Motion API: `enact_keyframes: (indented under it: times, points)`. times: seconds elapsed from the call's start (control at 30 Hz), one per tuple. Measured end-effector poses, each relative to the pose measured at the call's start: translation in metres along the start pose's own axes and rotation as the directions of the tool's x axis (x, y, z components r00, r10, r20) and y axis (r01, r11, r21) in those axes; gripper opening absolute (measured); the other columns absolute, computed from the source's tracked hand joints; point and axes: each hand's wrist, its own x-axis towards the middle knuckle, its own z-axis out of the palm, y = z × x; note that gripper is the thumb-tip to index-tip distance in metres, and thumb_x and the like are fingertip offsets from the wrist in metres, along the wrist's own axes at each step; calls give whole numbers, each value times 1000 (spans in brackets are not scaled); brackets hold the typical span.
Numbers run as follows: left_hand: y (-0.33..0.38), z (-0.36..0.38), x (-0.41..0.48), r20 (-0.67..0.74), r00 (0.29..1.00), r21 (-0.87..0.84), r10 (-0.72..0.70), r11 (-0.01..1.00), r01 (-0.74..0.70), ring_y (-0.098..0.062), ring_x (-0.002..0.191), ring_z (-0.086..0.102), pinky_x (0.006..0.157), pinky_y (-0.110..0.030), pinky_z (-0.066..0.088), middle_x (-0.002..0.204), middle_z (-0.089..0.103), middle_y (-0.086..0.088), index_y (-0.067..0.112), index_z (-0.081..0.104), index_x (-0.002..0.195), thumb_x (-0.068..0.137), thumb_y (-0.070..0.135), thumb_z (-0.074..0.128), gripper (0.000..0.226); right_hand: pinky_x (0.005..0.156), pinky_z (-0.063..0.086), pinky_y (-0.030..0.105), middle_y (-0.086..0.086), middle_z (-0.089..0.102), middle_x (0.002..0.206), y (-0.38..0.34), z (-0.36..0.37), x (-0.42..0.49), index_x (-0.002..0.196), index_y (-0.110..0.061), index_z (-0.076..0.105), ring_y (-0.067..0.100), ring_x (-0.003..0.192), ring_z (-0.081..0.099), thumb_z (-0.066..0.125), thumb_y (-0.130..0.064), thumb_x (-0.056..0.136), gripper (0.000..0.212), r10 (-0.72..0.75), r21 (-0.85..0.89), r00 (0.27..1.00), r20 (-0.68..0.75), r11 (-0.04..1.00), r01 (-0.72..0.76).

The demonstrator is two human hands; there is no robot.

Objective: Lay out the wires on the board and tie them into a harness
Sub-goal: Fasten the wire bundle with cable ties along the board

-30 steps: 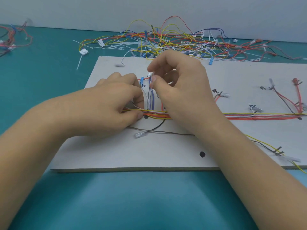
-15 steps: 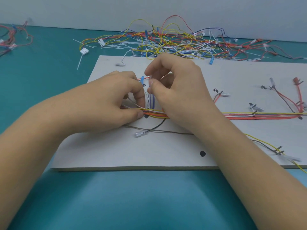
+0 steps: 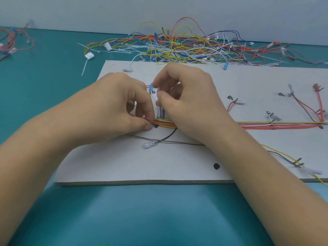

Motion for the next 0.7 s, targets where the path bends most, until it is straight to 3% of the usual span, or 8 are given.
enact_keyframes:
  times: [0.13,0.4,0.7]
  points:
    - [3,1,-3,12,999,38,-35,999,34,-12,71,59,62,-29,47,79,68,15,39,78,68,69,37,80,3,68,55,36,-2,67,76,0,0,-1,92,-12,70,19,72,70,60,2,85,19,3,-4,1000,9,1000,-3]
    - [8,0,-5,43,995,63,-91,994,89,-6,70,62,61,-28,47,75,69,17,39,79,69,60,55,78,18,69,55,38,-1,68,76,1,-1,0,91,-12,70,20,73,70,60,2,85,19,3,-3,1000,14,1000,-3]
    - [14,1,-7,-17,992,113,-126,985,127,-2,67,60,55,-23,38,68,67,18,34,74,66,57,52,81,22,68,55,39,0,67,75,0,-1,-1,92,-12,69,21,70,70,59,3,85,20,8,11,1000,19,1000,-8]
